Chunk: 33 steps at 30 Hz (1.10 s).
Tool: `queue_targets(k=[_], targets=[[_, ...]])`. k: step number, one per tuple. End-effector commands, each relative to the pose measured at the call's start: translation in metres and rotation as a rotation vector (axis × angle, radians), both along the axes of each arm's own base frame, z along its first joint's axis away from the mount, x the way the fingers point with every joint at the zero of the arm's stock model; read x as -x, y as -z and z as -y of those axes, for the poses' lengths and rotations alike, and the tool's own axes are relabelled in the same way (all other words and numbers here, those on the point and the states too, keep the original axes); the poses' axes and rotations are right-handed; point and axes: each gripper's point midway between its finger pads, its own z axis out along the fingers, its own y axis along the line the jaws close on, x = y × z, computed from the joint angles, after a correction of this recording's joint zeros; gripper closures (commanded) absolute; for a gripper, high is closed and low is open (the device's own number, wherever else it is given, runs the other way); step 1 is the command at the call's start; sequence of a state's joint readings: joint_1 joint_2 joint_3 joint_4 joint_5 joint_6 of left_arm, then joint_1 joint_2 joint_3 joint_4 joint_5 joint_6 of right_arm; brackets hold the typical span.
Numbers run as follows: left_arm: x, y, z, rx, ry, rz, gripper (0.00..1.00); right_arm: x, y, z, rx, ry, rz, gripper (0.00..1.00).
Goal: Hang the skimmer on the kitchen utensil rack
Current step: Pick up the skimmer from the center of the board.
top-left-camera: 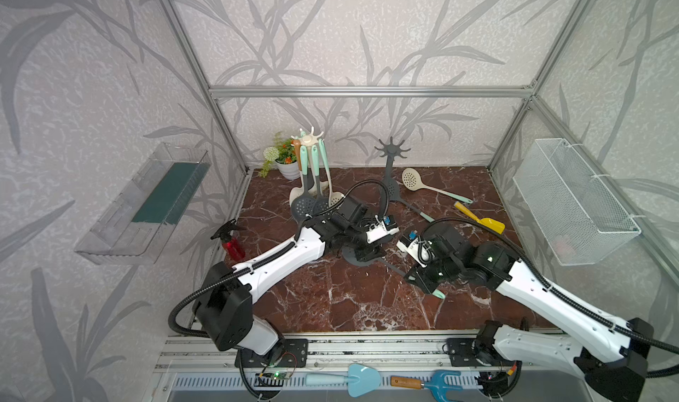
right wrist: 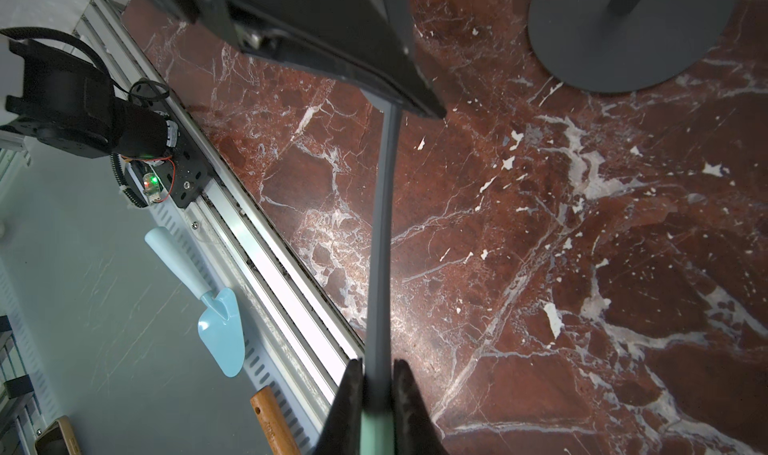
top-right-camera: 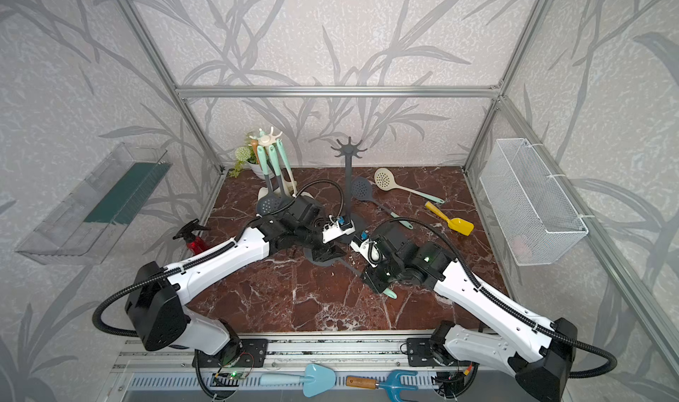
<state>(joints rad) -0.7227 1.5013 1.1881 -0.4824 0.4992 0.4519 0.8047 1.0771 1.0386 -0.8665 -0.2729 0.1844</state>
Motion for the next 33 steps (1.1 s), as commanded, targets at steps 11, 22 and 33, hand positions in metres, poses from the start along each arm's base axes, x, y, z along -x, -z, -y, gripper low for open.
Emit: queue_targets(k=[11, 22, 33], targets=[[0.023, -0.034, 0.000, 0.078, 0.120, 0.040, 0.37, -0.029, -0.034, -0.014, -0.200, 0.021, 0.072, 1.00], [0.028, -0.050, -0.013, 0.064, 0.169, 0.178, 0.35, -0.031, -0.033, -0.013, -0.232, 0.020, 0.035, 1.00], [0.002, -0.032, -0.016, -0.039, 0.129, 0.383, 0.39, -0.028, -0.043, -0.019, -0.300, 0.011, 0.004, 1.00]])
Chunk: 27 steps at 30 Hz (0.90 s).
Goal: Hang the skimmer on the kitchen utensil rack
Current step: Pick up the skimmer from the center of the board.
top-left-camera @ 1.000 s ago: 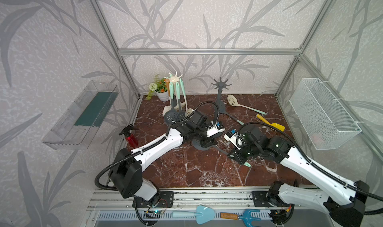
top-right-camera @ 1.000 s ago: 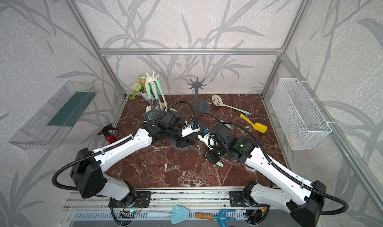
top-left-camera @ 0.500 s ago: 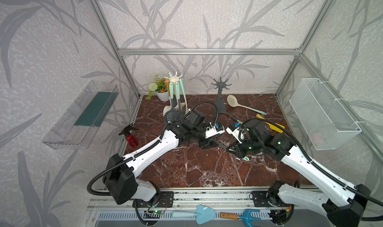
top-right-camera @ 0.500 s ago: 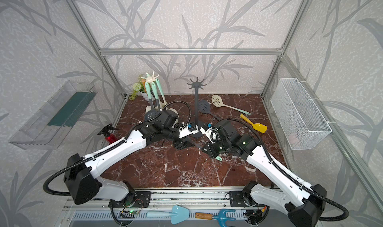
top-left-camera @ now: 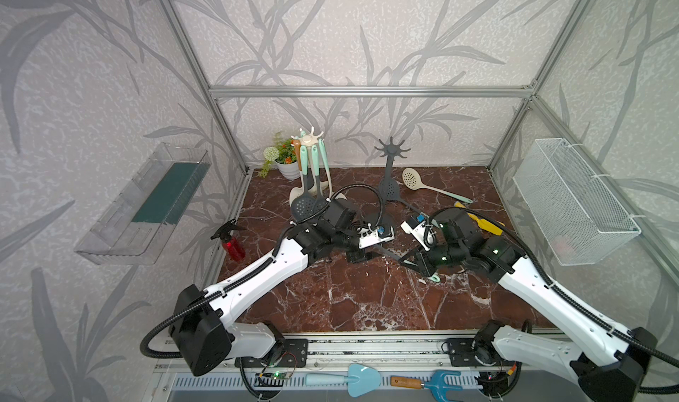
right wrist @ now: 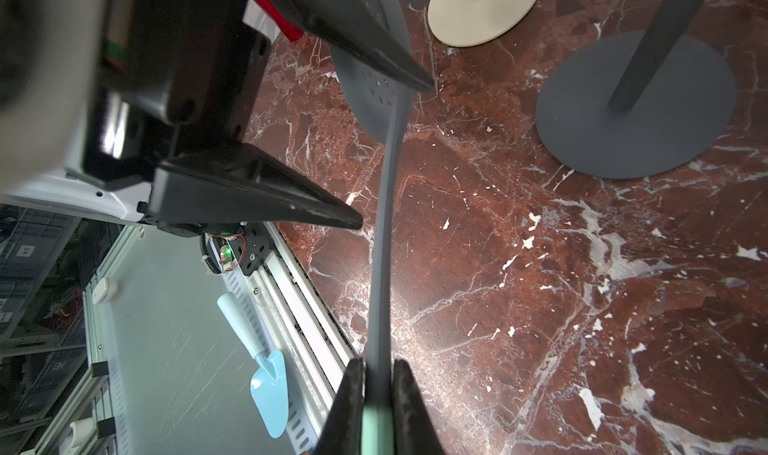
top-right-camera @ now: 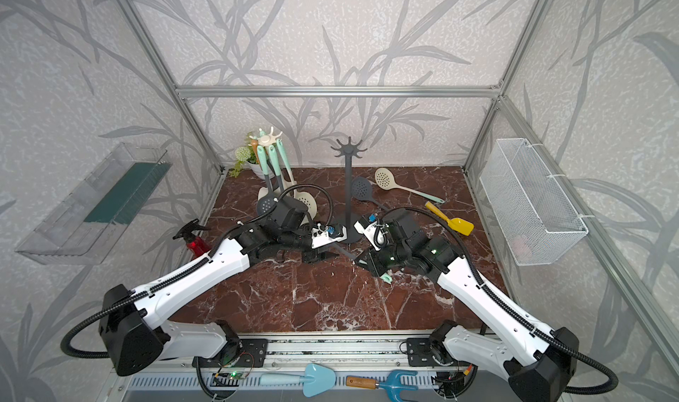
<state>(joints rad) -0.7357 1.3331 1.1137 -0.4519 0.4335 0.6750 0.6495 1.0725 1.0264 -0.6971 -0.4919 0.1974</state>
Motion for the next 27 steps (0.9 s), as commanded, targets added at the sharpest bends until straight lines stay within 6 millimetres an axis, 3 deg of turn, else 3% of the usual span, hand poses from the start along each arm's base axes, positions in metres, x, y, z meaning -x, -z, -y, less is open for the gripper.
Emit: queue_targets(k=[1, 8, 11, 23, 25, 27], targets=[[-0.011, 0.003, 0.002, -0.045, 0.007, 0.119, 0.40, 0.000, -0.013, -0.006, -0.069, -0.015, 0.007, 1.00], [-0.021, 0.006, 0.005, -0.109, -0.014, 0.311, 0.59, 0.000, -0.018, -0.008, -0.127, -0.014, -0.043, 1.00], [-0.016, 0.012, 0.007, -0.144, 0.016, 0.369, 0.66, -0.002, -0.021, -0.008, -0.175, -0.010, -0.071, 1.00], [-0.004, 0.015, 0.007, -0.188, 0.046, 0.399, 0.91, -0.015, -0.026, -0.006, -0.230, 0.013, -0.137, 1.00], [-0.004, 0.015, 0.008, -0.180, 0.038, 0.383, 0.95, -0.022, -0.032, -0.002, -0.236, 0.036, -0.120, 0.95], [-0.002, 0.016, 0.007, -0.174, 0.029, 0.355, 1.00, -0.031, -0.042, 0.004, -0.248, 0.071, -0.093, 0.82]])
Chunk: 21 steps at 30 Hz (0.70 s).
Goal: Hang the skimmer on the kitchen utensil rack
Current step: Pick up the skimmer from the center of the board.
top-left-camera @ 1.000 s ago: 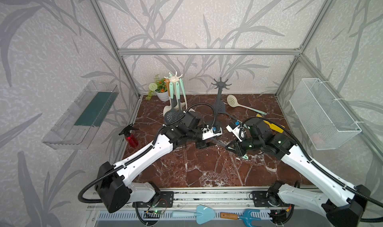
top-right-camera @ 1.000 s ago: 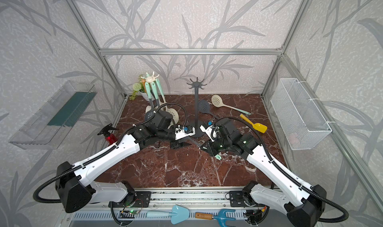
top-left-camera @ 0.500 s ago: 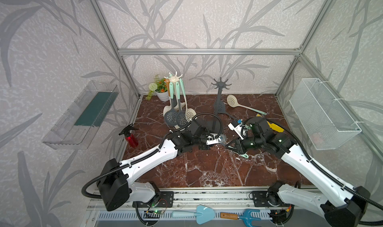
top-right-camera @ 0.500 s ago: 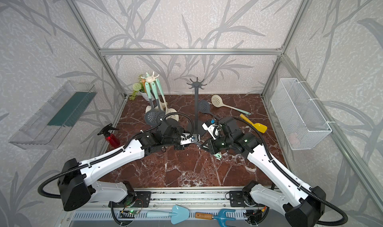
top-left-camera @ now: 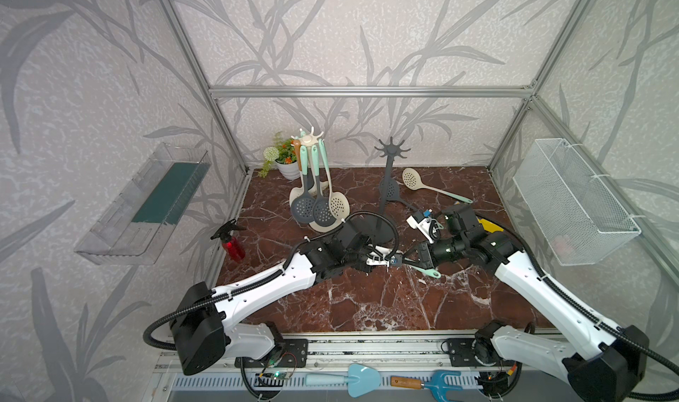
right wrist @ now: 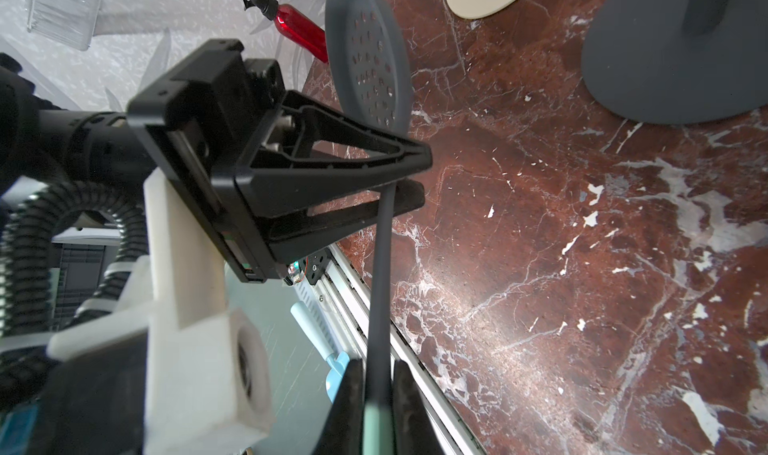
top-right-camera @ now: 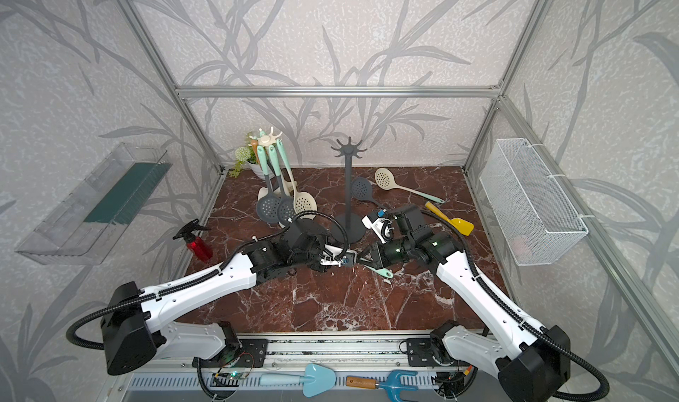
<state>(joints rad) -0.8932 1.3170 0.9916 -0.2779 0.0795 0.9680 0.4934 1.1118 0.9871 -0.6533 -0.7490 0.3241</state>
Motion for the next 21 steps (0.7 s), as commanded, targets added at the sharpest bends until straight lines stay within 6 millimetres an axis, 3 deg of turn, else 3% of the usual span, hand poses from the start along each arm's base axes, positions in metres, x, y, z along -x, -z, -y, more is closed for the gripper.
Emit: queue_targets(k=[1, 3, 7, 13, 21], targets=[[0.004, -0.007, 0.000, 0.058, -0.050, -0.063, 1.00, -0.027, -0.047, 0.002, -0.086, 0.051, 0.152, 0.76], [0.006, -0.007, 0.001, 0.066, -0.054, -0.086, 1.00, -0.039, -0.060, 0.012, -0.089, 0.106, 0.195, 0.61], [0.005, -0.013, 0.003, 0.115, -0.098, -0.168, 1.00, -0.061, -0.097, 0.034, -0.116, 0.227, 0.323, 0.46], [0.002, -0.027, 0.000, 0.241, -0.160, -0.319, 1.00, -0.083, -0.136, 0.077, -0.043, 0.442, 0.503, 0.42], [-0.021, -0.052, -0.021, 0.467, -0.272, -0.441, 1.00, -0.087, -0.145, 0.117, 0.050, 0.620, 0.626, 0.41]])
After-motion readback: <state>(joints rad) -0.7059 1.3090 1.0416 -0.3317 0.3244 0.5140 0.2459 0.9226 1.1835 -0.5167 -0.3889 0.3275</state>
